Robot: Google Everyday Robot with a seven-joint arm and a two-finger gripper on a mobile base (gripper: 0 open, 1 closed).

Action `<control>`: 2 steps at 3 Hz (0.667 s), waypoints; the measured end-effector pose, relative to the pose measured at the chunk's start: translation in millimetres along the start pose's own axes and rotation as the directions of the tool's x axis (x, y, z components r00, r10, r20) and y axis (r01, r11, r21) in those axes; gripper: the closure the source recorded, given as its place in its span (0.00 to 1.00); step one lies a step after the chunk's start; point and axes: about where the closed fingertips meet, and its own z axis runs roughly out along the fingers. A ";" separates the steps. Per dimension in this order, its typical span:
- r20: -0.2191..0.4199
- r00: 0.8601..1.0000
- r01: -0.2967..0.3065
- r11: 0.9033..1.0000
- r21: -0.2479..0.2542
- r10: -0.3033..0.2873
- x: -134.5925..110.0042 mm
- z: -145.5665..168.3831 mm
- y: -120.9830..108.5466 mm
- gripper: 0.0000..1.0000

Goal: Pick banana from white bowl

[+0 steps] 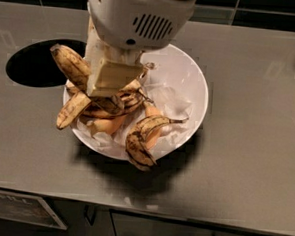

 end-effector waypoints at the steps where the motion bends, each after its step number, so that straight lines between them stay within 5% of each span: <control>1: 0.000 1.000 -0.014 0.999 -0.046 0.014 2.6 -13.2 -0.4 1.00; 2: 0.005 0.995 -0.100 0.994 -0.049 0.100 13.0 -53.9 -15.0 1.00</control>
Offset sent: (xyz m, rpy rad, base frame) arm 0.0006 -0.1016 0.0540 -0.1334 0.3328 -0.1542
